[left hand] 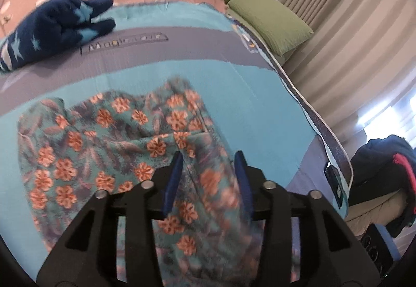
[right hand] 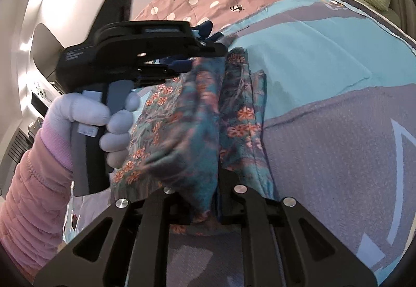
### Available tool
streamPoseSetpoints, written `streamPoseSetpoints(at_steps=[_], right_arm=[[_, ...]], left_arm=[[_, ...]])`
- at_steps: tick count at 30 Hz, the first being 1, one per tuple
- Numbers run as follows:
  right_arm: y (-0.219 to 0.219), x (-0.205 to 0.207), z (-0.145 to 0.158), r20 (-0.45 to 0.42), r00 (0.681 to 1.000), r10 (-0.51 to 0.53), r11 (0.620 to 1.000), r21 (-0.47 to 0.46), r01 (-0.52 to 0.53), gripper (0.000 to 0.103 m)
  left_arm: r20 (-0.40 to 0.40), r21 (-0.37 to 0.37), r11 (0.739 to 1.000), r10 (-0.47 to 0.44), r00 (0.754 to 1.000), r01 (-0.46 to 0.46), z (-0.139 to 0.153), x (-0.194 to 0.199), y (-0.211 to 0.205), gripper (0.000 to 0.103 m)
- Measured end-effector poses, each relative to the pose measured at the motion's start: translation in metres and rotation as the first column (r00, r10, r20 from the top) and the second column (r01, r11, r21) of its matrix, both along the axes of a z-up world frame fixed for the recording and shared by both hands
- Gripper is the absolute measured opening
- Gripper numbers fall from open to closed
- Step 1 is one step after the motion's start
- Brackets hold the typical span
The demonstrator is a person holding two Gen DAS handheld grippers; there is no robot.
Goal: Fold small clothes
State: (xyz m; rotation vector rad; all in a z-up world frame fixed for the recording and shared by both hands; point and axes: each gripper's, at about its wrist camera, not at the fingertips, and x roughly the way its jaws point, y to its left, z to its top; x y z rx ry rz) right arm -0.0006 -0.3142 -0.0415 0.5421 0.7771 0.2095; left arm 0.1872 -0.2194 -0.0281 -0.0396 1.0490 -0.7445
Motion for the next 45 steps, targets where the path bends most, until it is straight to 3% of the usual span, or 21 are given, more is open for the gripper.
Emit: streamPoseSetpoints(at_steps=[5,10,19,23,30,45], right_arm=[[-0.002,-0.004,-0.003,-0.006,1.0,-0.001,1.0,0.012,0.001,0.012],[-0.009,-0.01,-0.005,-0.013,1.0,0.0,0.999,0.042,0.0,0.014],[-0.004,-0.014,-0.001,-0.025,1.0,-0.012,1.0,-0.003,0.012,0.015],[-0.003,-0.014,-0.001,-0.029,0.999,-0.019,1.0,-0.019,0.019,0.016],[-0.002,-0.015,0.0,-0.035,0.999,-0.025,0.999,-0.037,0.024,0.017],[-0.006,-0.016,-0.001,-0.052,0.998,-0.026,1.0,-0.018,0.025,0.019]], left_arm=[[0.068,-0.025,1.0,-0.004,0.998,0.005,0.023,-0.021,0.024,0.052],[0.135,0.016,1.0,-0.008,0.991,0.006,0.028,-0.059,0.058,0.059],[0.238,0.116,0.993,-0.05,0.97,0.023,0.01,-0.157,0.122,0.069],[0.213,0.129,0.992,-0.034,0.976,0.006,-0.007,-0.184,0.143,0.069],[0.177,0.139,0.99,0.0,0.984,-0.025,-0.03,-0.205,0.154,0.069],[0.248,0.229,0.97,0.029,0.968,-0.088,-0.039,-0.204,0.138,0.069]])
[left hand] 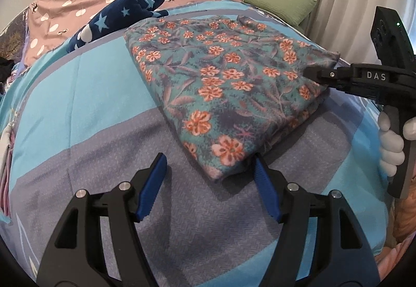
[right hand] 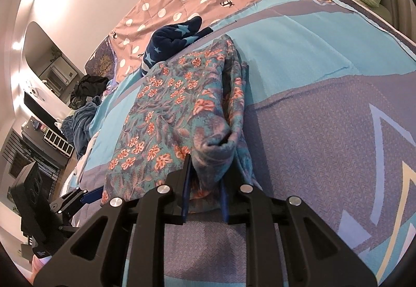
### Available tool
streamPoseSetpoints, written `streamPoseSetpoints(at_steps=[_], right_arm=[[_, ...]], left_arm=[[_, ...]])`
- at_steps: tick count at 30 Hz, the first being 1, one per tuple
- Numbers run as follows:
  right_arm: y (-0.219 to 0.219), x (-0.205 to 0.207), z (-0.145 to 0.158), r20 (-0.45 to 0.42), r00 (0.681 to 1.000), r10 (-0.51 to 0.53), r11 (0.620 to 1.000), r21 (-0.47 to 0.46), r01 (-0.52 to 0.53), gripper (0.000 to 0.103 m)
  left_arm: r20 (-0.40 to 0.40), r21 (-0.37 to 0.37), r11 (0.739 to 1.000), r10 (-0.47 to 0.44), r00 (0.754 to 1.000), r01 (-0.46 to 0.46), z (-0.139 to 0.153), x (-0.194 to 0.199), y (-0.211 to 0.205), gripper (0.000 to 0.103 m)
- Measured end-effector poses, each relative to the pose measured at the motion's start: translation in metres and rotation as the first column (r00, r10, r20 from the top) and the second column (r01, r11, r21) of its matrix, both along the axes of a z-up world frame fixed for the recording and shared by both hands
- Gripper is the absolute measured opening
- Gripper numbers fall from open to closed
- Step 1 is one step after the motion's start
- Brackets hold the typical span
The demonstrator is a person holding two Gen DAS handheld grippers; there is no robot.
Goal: Fold small clothes
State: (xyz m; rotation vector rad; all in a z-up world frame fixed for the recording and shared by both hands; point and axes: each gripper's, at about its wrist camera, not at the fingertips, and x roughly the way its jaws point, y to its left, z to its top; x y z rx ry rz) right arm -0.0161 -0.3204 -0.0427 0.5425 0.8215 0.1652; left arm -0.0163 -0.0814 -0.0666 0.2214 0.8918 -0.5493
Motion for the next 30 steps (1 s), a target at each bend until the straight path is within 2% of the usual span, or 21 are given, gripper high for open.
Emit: streamPoseSetpoints(at_steps=[6,12,13,15,20,23,25,27,30], right_arm=[[-0.014,0.001,0.002,-0.007,1.0,-0.028,0.998,0.059,0.028,0.022],[-0.033,-0.004,0.001,-0.016,0.996,-0.088,0.994,0.061,0.089,0.023],[-0.036,-0.006,0.0,-0.017,0.995,-0.096,0.994,0.058,0.096,0.023],[-0.039,-0.009,0.001,-0.014,0.995,-0.103,0.993,0.058,0.104,0.015],[-0.039,-0.015,0.004,-0.01,0.992,-0.125,0.992,0.019,0.126,0.011],[-0.042,-0.018,0.003,-0.016,0.992,-0.122,0.99,0.062,0.123,0.009],[-0.043,-0.022,0.009,-0.001,0.994,-0.114,0.987,0.118,0.113,0.008],[-0.043,-0.025,0.02,0.035,0.994,-0.101,0.986,0.139,0.095,0.007],[-0.043,-0.023,0.025,0.016,0.994,-0.107,0.993,0.056,0.106,0.006]], left_arm=[[0.026,-0.024,0.998,0.061,0.998,-0.061,0.008,0.004,0.01,0.069],[0.016,0.003,0.994,0.105,0.994,-0.105,0.001,0.006,0.017,0.071],[0.013,0.0,0.994,0.11,0.994,-0.11,0.0,0.006,0.018,0.071],[0.005,-0.008,0.993,0.122,0.993,-0.122,-0.002,0.007,0.021,0.071],[0.018,0.008,0.991,0.132,0.991,-0.132,-0.002,0.004,0.022,0.069],[0.019,-0.003,0.994,0.111,0.994,-0.111,-0.001,-0.001,0.021,0.052],[0.004,-0.03,0.995,0.092,0.996,-0.091,0.002,-0.004,0.021,0.028],[-0.004,-0.058,0.995,0.078,0.997,-0.078,0.006,-0.008,0.021,0.015],[0.012,-0.035,0.998,0.056,0.998,-0.055,0.009,-0.013,0.017,0.012]])
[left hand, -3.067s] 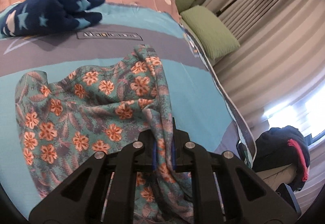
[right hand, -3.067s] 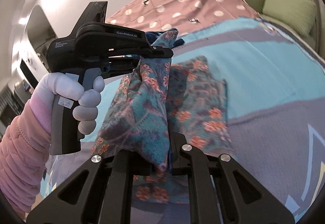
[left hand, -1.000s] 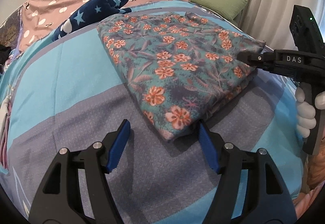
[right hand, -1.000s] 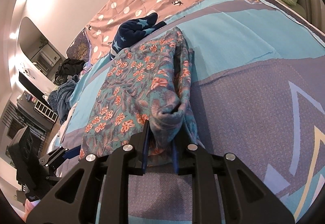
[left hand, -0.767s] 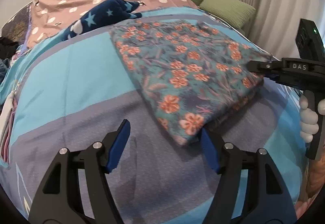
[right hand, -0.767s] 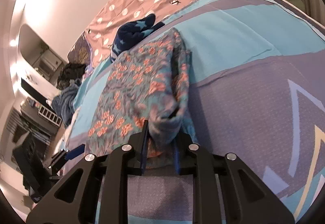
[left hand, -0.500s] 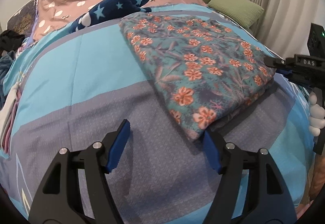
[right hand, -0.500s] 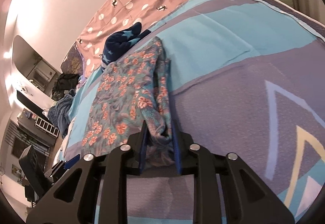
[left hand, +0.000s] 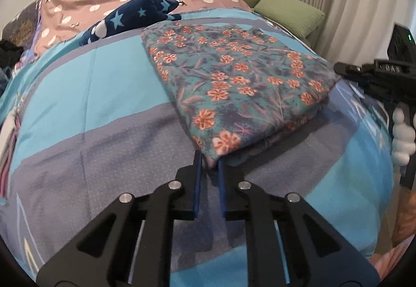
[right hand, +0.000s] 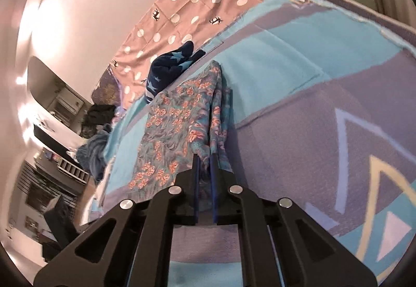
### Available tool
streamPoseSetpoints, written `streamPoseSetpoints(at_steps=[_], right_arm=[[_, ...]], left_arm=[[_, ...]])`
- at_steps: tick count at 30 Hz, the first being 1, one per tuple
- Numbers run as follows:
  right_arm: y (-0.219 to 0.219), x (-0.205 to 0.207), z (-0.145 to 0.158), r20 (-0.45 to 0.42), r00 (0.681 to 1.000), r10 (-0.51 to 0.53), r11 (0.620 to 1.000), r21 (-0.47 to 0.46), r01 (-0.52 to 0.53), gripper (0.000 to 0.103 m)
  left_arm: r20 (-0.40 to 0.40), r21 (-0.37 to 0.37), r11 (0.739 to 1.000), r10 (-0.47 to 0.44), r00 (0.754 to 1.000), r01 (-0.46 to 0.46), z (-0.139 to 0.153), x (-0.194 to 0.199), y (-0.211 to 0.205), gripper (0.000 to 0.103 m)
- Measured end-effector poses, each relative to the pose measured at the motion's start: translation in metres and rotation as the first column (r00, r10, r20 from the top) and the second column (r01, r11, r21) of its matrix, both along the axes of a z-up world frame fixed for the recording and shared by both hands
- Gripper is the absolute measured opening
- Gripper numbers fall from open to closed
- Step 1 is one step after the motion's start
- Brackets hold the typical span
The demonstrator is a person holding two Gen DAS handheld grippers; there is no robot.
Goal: Fold small clothes
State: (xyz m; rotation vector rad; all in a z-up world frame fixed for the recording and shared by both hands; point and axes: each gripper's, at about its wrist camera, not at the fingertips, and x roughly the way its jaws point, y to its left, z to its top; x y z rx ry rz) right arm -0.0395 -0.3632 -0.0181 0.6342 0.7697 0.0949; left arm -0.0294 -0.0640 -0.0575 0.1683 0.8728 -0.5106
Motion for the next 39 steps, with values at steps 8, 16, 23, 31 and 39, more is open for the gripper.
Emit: streamPoseSetpoints(at_steps=[8,16,23,31,39], right_arm=[[-0.023,-0.003,-0.032,-0.119,0.989,-0.089,0.996,-0.043,0.085,0.004],[0.025,0.02,0.015,0.07,0.991,0.11,0.987,-0.125,-0.101,0.006],[0.025,0.032,-0.041,-0.071,0.993,0.098,0.993,-0.054,-0.102,0.0],[0.034,0.032,-0.009,-0.02,0.991,0.132,0.981,-0.143,-0.134,0.005],[0.043,0.06,-0.034,-0.049,0.983,0.174,0.976,-0.127,-0.179,0.007]], left_arm=[[-0.064,-0.048,0.999,-0.001,0.998,-0.002,-0.003,-0.005,0.015,0.012],[0.03,-0.2,0.971,-0.127,0.991,0.13,0.049,-0.015,-0.001,0.012],[-0.073,-0.111,0.992,-0.065,0.995,0.056,-0.016,0.027,-0.021,0.013],[-0.062,-0.143,0.986,-0.092,0.994,0.082,0.01,0.018,-0.022,0.026],[-0.126,-0.146,0.987,-0.085,0.988,0.067,-0.009,0.054,-0.035,0.059]])
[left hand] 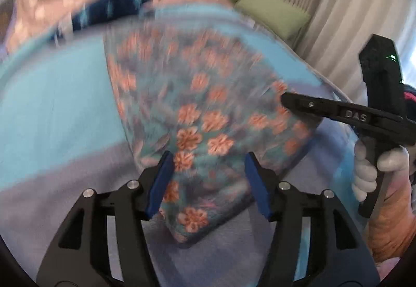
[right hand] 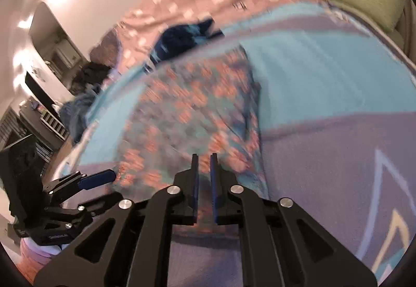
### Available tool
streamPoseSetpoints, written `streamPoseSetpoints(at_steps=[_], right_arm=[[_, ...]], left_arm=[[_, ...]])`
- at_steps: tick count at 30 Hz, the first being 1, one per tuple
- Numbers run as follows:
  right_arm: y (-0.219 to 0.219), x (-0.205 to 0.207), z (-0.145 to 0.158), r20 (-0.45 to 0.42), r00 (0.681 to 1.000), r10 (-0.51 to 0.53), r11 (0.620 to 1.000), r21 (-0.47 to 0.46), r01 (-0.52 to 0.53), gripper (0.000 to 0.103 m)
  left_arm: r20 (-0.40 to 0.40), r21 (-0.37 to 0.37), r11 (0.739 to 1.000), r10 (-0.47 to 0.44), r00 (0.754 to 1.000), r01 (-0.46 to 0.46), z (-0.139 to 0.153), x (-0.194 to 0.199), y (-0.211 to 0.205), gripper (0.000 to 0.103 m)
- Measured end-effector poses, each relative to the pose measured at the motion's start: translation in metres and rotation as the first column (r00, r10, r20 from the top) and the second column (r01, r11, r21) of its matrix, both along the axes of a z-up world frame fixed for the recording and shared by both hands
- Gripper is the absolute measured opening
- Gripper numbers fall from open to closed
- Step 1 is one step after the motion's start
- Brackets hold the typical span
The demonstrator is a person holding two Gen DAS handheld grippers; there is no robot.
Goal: Fold small clothes
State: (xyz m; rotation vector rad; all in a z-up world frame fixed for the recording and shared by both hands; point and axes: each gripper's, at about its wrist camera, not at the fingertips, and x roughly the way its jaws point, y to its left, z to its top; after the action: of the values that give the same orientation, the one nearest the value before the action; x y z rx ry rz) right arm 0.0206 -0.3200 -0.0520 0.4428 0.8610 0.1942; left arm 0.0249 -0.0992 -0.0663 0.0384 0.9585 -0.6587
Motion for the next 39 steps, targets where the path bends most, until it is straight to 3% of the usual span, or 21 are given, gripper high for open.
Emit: streamPoseSetpoints(at_steps=[2,14,18,20,24,28,29,32,39], right_arm=[[-0.003,-0.008,-0.003,0.04,0.999,-0.001,1.0,0.019,0.0,0.006],[-0.006,-0.01,-0.005,0.042,0.999,0.005,1.0,0.018,-0.006,0.006],[-0.009,-0.013,0.01,0.048,0.999,0.012,1.0,-0.005,-0.012,0.009],[-0.016,-0.015,0.022,0.076,0.997,0.001,1.0,-0.024,0.001,0.015],[-0.041,-0.009,0.031,0.067,0.997,-0.045,0.998,-0.047,0.048,0.043],[-0.048,0.008,0.016,-0.02,1.0,-0.003,1.0,-0.021,0.002,0.047],[-0.047,0.011,0.013,-0.035,0.999,0.01,1.0,-0.014,-0.011,0.052],[-0.038,0.024,-0.002,-0.091,0.994,0.065,0.998,0.009,-0.064,0.053],[-0.03,0.049,-0.008,-0.076,0.991,0.11,0.994,0.027,-0.108,0.062]], left_arm=[[0.034,-0.022,1.0,-0.002,0.999,0.002,-0.001,-0.004,0.003,0.059],[0.069,0.03,0.999,-0.022,0.997,0.02,-0.001,-0.009,-0.005,0.062],[0.08,0.038,0.999,-0.017,0.997,0.014,0.005,-0.011,-0.006,0.062],[0.077,0.027,1.0,-0.009,0.997,0.007,0.012,-0.01,-0.004,0.062],[0.097,0.016,0.999,0.034,0.995,-0.036,0.021,-0.001,0.007,0.064],[0.069,0.032,0.996,0.08,0.994,-0.082,0.014,0.017,0.019,0.065],[0.045,0.028,0.995,0.093,0.995,-0.095,0.009,0.023,0.023,0.065],[-0.025,-0.004,0.995,0.103,0.994,-0.103,-0.003,0.037,0.031,0.068],[-0.063,-0.039,0.998,0.051,0.997,-0.054,-0.012,0.053,0.03,0.073]])
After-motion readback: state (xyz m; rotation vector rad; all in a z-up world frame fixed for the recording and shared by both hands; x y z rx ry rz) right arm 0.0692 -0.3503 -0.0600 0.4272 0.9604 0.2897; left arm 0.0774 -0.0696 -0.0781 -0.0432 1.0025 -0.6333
